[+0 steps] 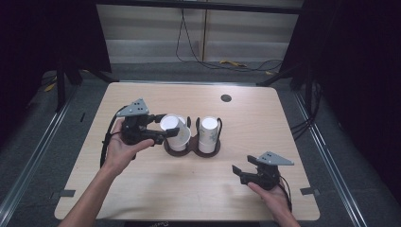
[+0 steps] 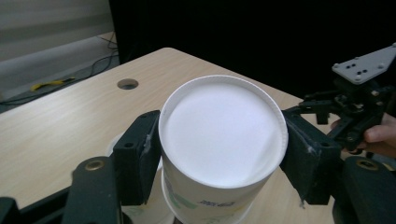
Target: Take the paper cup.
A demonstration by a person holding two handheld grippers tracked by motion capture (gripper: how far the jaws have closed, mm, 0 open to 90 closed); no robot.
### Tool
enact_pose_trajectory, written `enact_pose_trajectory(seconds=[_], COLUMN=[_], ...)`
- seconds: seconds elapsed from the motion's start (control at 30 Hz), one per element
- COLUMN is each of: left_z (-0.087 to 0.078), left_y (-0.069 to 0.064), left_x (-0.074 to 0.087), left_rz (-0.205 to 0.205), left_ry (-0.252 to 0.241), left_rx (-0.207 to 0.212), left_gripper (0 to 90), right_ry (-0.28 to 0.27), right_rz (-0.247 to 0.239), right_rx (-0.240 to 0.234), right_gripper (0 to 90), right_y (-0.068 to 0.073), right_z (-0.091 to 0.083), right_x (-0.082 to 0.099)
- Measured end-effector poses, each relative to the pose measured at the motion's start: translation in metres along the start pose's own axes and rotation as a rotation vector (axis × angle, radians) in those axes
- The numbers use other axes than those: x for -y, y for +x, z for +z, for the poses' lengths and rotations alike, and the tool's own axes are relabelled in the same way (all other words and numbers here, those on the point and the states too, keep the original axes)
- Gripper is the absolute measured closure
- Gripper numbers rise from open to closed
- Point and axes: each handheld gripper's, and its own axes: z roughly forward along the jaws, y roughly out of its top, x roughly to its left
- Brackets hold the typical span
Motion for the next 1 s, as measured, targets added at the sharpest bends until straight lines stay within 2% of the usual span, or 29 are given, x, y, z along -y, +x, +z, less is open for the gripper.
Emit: enact_pose_trajectory(seconds=[0.03,0.07,0.1,0.17,0.2,0.33,0.37,0.47,0.5,0.53,0.73,0.77,0.8,0.83,0.93,1.0], left_z=[0.001,0.001,0.004,0.006,0.009,0.01,0.008,0.007,0.007,0.007,0.013,0.014,0.014,0.015,0.017,0.02], left_y=[-0.006,-0.006,-0.009,-0.011,-0.014,-0.017,-0.017,-0.018,-0.018,-0.019,-0.021,-0.022,-0.022,-0.024,-0.026,-0.026], left_x=[0.005,0.005,0.012,0.015,0.022,0.028,0.031,0.035,0.035,0.037,0.045,0.047,0.047,0.05,0.055,0.058], left_rz=[0.022,0.022,0.013,0.012,0.013,0.025,0.024,0.029,0.029,0.019,0.007,0.008,0.008,-0.004,-0.02,-0.046], left_ry=[-0.014,-0.014,-0.008,-0.001,0.009,0.031,0.025,0.032,0.032,0.022,0.035,0.039,0.039,0.04,0.043,0.044], left_rx=[-0.019,-0.019,0.021,0.03,0.05,0.059,0.08,0.081,0.081,0.091,0.107,0.11,0.11,0.121,0.137,0.141], left_gripper=[34.7,34.7,34.8,34.8,34.7,34.7,34.8,34.7,34.7,34.8,34.8,34.8,34.8,34.8,34.8,34.8], right_ry=[0.004,0.004,0.012,0.012,0.014,0.011,0.013,0.018,0.018,0.016,-0.01,-0.023,-0.023,-0.039,-0.051,-0.055], right_rz=[0.001,0.001,-0.012,-0.019,-0.029,-0.042,-0.041,-0.065,-0.065,-0.068,-0.094,-0.107,-0.107,-0.11,-0.114,-0.124], right_rx=[-0.021,-0.021,-0.064,-0.075,-0.101,-0.132,-0.154,-0.196,-0.196,-0.224,-0.276,-0.299,-0.299,-0.321,-0.348,-0.364], right_gripper=[24.3,24.3,23.8,23.3,21.2,17.8,15.4,16.3,16.3,16.2,15.5,18.0,18.0,19.1,19.0,18.9], right_y=[0.002,0.002,0.006,0.009,0.014,0.019,0.024,0.031,0.031,0.037,0.053,0.058,0.058,0.063,0.068,0.071], right_z=[0.001,0.001,0.001,0.002,0.002,0.004,0.006,0.009,0.009,0.012,0.02,0.023,0.023,0.026,0.028,0.028], right_x=[0.0,0.0,0.0,-0.001,-0.001,-0.004,-0.007,-0.011,-0.011,-0.016,-0.029,-0.032,-0.032,-0.033,-0.031,-0.029])
